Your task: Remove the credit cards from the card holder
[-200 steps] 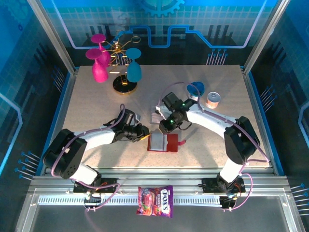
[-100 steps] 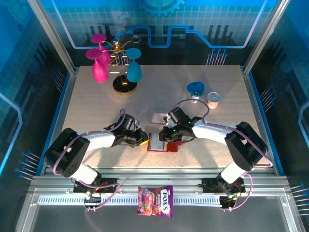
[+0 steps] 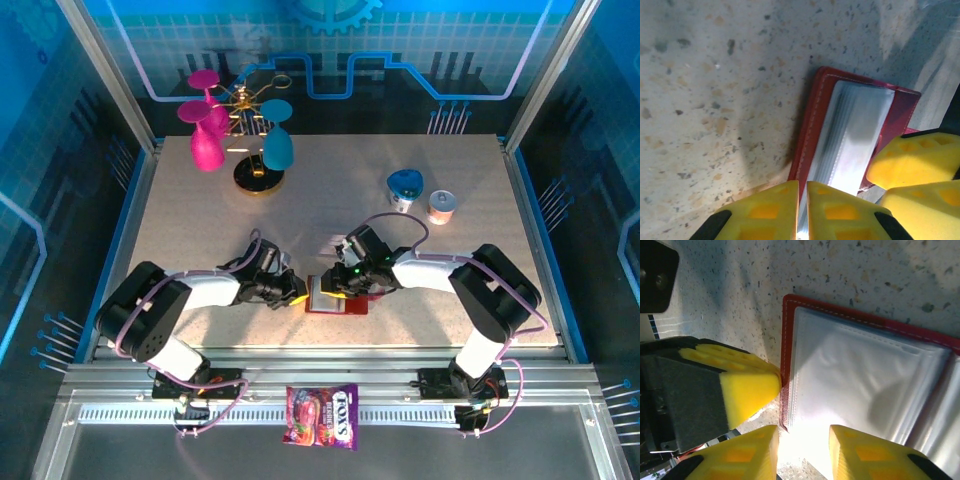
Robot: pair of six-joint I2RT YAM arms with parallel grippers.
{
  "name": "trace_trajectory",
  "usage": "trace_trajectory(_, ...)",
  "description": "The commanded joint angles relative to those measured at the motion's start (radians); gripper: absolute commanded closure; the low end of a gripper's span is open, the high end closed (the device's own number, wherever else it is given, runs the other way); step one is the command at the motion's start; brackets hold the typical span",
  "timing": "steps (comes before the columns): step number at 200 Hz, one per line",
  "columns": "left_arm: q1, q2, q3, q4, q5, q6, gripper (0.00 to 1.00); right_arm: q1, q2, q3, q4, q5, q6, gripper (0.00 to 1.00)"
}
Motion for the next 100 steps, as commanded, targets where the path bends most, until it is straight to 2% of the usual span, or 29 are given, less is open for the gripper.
trace_trajectory(1,-0.008,0.015,0.023,-0.067,0.014,0.035,0.87,0.0,0.018,0.01,-0.035,-0.008,-0.004,0.63)
trace_trajectory(41,-0.007,0.017,0.032,-0.091,0.006,0.041,0.87,0.001,0.014,0.029,-0.122,0.034,-0.035,0.54)
trace_trajectory(100,-0.007,0.026,0.04,-0.109,-0.002,0.049,0.87,0.0,0.0,0.034,-0.165,0.064,-0.052,0.52)
